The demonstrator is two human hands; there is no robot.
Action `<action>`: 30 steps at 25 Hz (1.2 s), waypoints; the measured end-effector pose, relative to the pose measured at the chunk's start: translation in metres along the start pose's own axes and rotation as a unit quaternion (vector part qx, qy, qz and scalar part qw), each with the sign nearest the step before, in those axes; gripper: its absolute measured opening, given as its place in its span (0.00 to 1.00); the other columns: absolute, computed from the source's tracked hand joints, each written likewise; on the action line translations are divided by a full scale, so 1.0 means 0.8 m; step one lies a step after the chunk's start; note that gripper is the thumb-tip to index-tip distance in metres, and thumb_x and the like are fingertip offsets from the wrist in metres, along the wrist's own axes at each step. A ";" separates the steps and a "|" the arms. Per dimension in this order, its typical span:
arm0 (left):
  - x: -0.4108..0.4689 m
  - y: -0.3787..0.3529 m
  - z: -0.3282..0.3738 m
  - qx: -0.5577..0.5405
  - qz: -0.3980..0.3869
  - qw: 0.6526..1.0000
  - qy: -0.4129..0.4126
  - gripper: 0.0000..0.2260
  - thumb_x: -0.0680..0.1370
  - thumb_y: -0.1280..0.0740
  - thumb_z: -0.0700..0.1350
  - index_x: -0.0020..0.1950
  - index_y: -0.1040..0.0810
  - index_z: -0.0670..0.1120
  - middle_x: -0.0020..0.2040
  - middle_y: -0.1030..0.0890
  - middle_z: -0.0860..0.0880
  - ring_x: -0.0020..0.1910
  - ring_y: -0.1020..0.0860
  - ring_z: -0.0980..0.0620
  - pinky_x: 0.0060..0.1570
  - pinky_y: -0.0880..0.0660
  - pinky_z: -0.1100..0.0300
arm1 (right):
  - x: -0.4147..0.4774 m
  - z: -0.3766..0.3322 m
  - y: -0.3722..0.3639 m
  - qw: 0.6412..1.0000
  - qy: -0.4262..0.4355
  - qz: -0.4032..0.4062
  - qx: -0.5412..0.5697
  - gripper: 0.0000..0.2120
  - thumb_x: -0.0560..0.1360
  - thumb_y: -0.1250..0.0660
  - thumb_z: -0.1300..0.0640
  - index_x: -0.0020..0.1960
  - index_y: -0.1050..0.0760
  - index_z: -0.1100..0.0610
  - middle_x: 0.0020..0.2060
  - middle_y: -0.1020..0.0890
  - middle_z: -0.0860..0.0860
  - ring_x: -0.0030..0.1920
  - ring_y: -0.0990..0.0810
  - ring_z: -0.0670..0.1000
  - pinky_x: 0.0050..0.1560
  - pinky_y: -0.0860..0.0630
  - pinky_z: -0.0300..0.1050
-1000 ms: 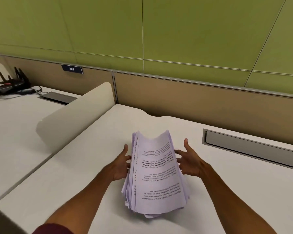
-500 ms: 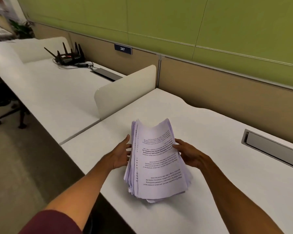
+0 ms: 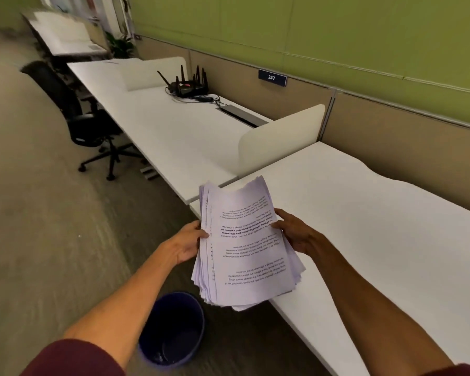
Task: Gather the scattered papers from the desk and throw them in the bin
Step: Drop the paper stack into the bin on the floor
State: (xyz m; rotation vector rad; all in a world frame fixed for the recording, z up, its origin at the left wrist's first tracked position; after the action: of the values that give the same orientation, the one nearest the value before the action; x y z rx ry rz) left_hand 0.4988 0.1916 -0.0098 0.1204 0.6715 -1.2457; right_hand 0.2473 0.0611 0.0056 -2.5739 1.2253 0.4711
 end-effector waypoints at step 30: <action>0.061 0.303 -0.379 0.101 0.346 0.913 0.192 0.16 0.79 0.43 0.33 0.66 0.35 0.41 0.59 0.27 0.42 0.51 0.29 0.48 0.43 0.29 0.56 | 0.220 0.376 -0.331 0.895 -0.284 -0.142 -0.314 0.07 0.82 0.44 0.57 0.56 0.28 0.54 0.46 0.21 0.48 0.41 0.24 0.46 0.54 0.26 0.50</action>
State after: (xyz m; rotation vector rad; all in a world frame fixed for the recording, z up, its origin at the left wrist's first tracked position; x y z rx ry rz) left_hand 0.6023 0.3653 -0.3445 0.7310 0.7437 -0.5952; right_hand 0.5052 0.2079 -0.3158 -2.6891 0.5237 1.6253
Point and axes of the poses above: each hand's wrist, its own x-axis towards the middle knuckle, its own y-axis out of the back of the hand, z = x × y, the point moved 1 cm from there along x, towards the middle knuckle
